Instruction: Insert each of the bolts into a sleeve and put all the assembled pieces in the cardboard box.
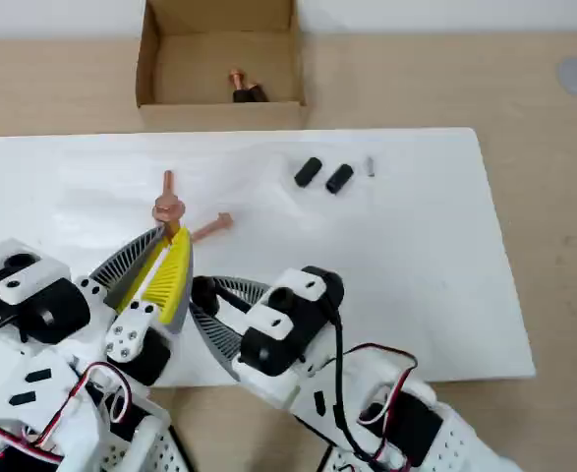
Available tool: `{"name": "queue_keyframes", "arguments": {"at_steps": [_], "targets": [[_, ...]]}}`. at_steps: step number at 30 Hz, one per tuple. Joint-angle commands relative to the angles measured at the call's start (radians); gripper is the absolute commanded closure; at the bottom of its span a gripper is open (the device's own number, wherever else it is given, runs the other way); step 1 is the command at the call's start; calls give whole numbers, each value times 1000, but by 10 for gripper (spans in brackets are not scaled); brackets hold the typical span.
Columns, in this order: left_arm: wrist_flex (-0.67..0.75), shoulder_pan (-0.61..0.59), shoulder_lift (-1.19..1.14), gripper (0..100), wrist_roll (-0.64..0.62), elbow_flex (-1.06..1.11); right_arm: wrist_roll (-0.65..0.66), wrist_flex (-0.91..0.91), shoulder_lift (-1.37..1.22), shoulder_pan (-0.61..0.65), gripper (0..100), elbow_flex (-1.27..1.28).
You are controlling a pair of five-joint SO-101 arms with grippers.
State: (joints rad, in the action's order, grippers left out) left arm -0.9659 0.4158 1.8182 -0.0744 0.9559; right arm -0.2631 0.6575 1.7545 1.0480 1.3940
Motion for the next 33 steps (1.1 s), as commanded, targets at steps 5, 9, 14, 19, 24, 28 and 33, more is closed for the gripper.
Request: {"name": "queue_keyframes", "arguments": {"at_steps": [5,9,14,19,24,28,33], "targets": [[28,8,2,995,-5,-69,-12,-48,-4,24,988,16],[34,12,-2,995,-6,-68,-12,-49,-4,24,988,16],[54,12,-2,995,-52,-58,-55,-54,-5,24,988,16],[55,12,-4,995,-49,-40,-61,-54,-5,24,988,16],[54,31,-4,995,-52,-26,-61,-54,-5,24,988,13],[54,92,-4,995,-46,-2,-63,-55,-5,24,988,12],[51,92,-4,995,-46,0,-63,-55,-4,24,988,10]]}}
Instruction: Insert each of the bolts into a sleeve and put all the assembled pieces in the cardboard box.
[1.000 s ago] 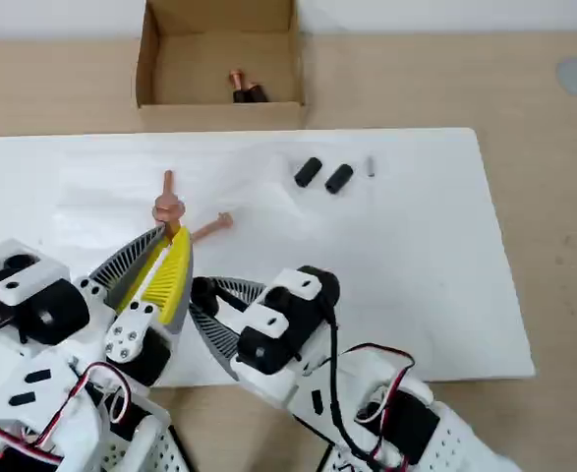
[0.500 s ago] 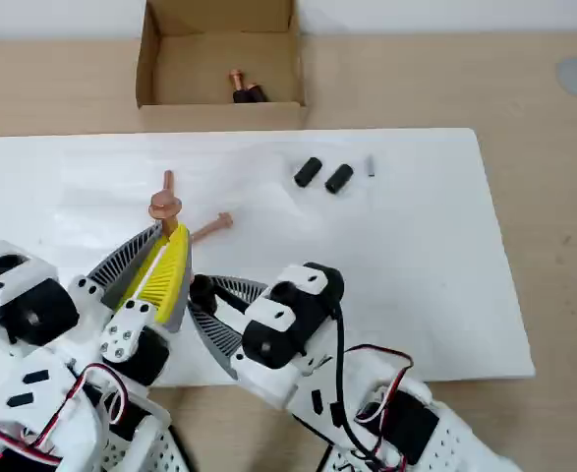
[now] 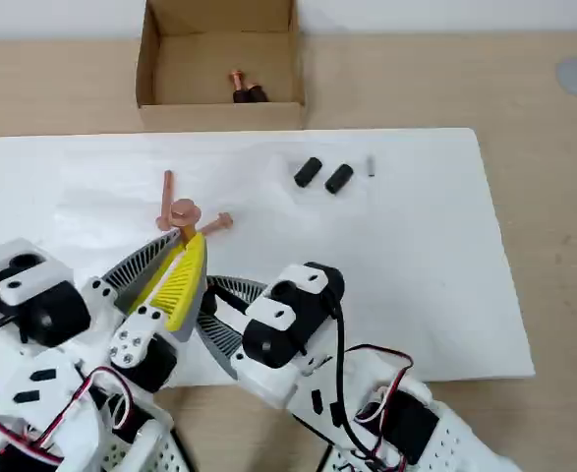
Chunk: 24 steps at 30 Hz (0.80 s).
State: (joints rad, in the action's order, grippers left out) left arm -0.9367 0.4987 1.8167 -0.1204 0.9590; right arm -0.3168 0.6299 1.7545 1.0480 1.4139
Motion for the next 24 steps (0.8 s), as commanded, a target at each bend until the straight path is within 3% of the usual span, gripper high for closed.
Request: {"name": "queue_keyframes", "arguments": {"at_steps": [1,15,24], "targets": [[18,8,-2,995,0,-3,-9,-28,-4,24,988,-10],[-84,9,2,995,124,-2,-41,-28,-4,24,988,-21],[-80,9,2,995,118,-2,-43,-26,-4,24,988,-25]]}}
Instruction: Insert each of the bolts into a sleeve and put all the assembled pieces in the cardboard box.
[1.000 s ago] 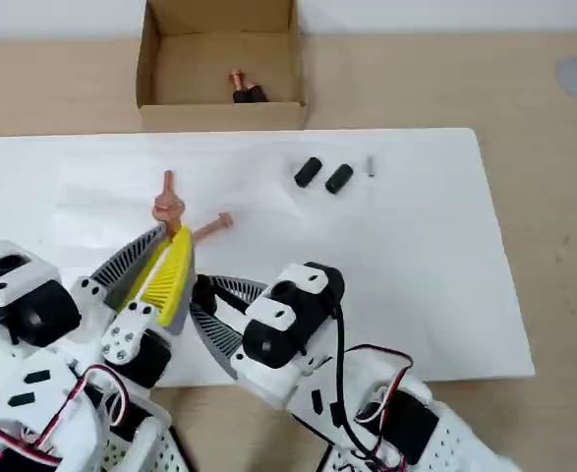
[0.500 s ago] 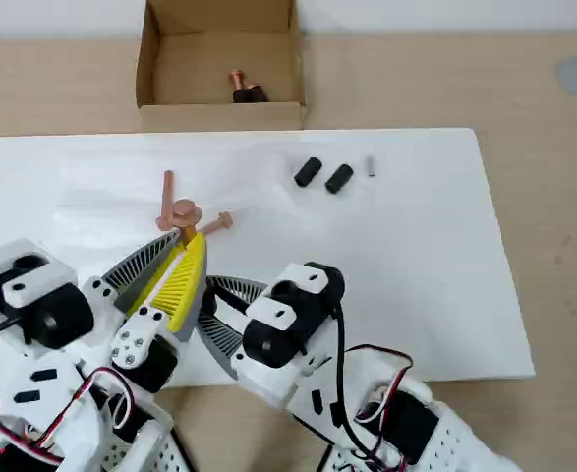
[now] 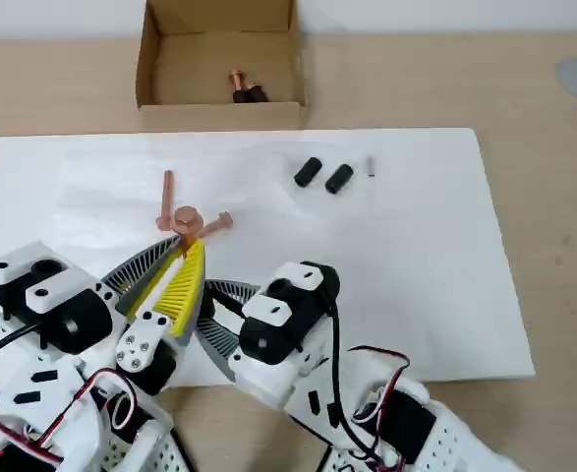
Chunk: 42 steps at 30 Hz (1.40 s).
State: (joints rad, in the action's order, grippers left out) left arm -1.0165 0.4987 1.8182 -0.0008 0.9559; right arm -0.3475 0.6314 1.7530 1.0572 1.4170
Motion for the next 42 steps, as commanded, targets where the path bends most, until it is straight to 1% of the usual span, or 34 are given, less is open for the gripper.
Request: {"name": "queue_keyframes", "arguments": {"at_steps": [1,5,10,16,22,25,29,31,35,39,41,42], "targets": [[11,9,1,995,-5,3,-12,-28,-2,15,988,-28],[77,8,1,995,-28,54,-12,-28,-2,15,988,-27],[138,8,2,995,-28,110,-14,-28,-2,15,988,-30],[138,2,2,995,-23,114,-14,-28,-1,15,988,-33],[138,-106,2,995,-28,106,-15,-28,-1,15,989,-33],[130,-133,4,995,-43,104,-48,-28,-2,15,989,-41],[37,-120,4,995,-83,84,-48,-28,-2,10,989,-48],[26,-120,4,995,-80,84,-48,-28,-2,8,989,-50],[32,-209,4,995,-78,78,-44,-20,-2,8,989,-50],[44,-381,-1,989,-54,77,-41,-18,-2,-19,989,-50],[15,-443,-1,974,-11,69,-40,-18,-2,-53,989,-47],[-21,-466,-2,960,-3,58,-37,-18,-4,-77,989,-47]]}}
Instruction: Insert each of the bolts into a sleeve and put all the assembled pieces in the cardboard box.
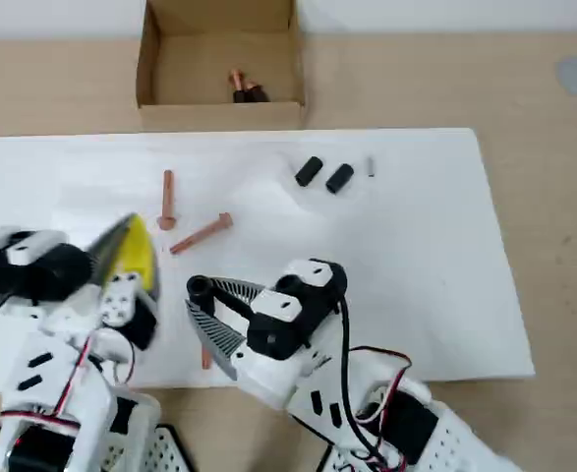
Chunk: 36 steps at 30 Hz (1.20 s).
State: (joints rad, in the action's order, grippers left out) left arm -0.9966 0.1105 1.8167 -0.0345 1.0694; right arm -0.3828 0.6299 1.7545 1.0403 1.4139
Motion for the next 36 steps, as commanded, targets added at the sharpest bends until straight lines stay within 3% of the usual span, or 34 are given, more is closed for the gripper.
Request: {"name": "queue_keyframes", "arguments": {"at_steps": [1,5,11,20,30,36], "targets": [[-91,-86,-1,944,23,-66,12,-17,-5,-90,989,-44],[-255,-9,-5,908,-52,-71,58,-18,-4,-269,989,-51],[-261,43,-242,885,-89,-77,54,-18,-5,-429,989,-50],[-213,146,-737,887,-167,-180,35,-18,-4,-455,989,-50],[-261,180,-1036,886,-213,-175,25,-18,-4,-455,989,-45],[-221,180,-1191,888,-212,-175,25,-18,-4,-455,989,-45]]}}
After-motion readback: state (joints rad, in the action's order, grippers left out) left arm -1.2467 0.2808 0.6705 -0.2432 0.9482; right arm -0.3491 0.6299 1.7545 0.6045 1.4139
